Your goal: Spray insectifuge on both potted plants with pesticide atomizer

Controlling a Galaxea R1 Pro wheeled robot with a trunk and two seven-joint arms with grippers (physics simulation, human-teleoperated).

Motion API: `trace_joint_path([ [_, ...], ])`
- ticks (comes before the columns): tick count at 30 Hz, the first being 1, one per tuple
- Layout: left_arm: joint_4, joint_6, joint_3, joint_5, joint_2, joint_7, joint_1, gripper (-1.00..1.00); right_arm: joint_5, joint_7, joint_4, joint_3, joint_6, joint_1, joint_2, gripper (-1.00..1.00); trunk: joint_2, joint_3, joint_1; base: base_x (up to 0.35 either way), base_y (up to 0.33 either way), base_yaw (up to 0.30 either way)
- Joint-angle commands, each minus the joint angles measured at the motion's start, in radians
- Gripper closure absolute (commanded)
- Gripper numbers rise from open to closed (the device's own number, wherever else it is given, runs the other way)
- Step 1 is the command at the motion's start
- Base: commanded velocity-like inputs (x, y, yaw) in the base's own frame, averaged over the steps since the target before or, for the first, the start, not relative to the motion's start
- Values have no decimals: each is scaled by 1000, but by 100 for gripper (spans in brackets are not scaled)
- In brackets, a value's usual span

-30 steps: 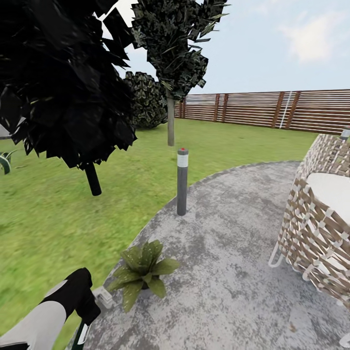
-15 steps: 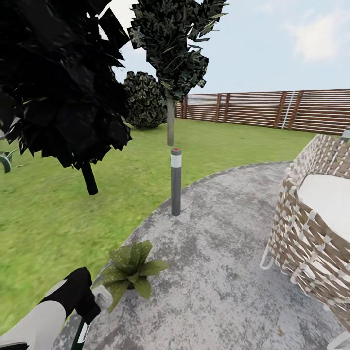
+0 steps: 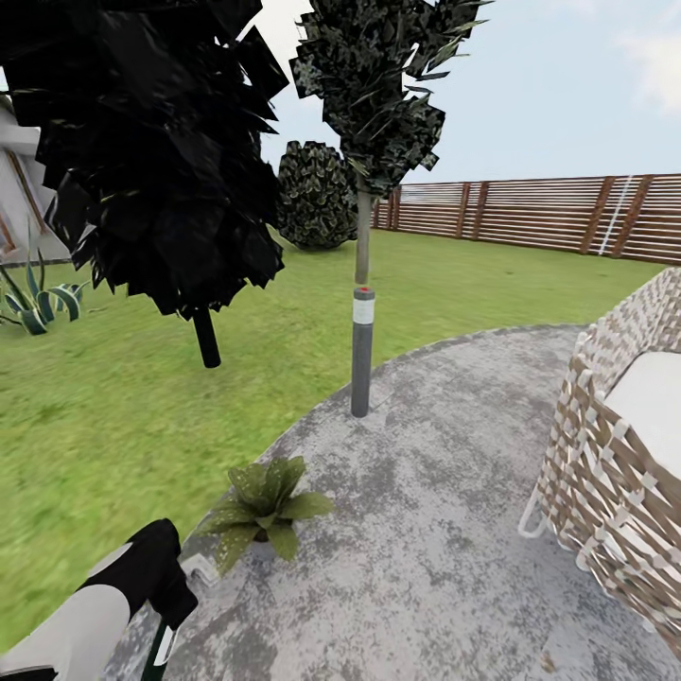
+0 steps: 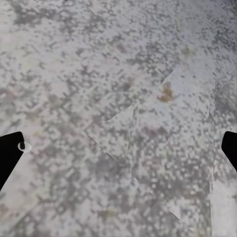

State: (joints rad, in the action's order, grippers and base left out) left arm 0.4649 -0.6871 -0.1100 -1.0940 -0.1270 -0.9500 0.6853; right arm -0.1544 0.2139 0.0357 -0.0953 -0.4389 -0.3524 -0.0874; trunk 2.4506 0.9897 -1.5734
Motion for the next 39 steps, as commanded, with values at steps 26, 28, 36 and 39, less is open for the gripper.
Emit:
trace_joint_path([
  [26,-12,-224,164,-114,46,-452,242,100,-9,0,0,-9,-3,0,-1,-100,0,1,0,1,-2,2],
  [28,-12,-221,166,-118,29,-467,236,100,-10,0,1,-9,-3,0,0,-100,0,1,0,0,0,0],
  [36,-13,-178,191,-119,47,-478,232,100,-10,1,1,-8,-3,0,6,-100,0,0,0,0,0,-35],
  [39,-12,-175,200,-116,43,-479,233,100,-10,0,1,-7,-3,0,6,-100,0,-3,0,0,0,-205],
])
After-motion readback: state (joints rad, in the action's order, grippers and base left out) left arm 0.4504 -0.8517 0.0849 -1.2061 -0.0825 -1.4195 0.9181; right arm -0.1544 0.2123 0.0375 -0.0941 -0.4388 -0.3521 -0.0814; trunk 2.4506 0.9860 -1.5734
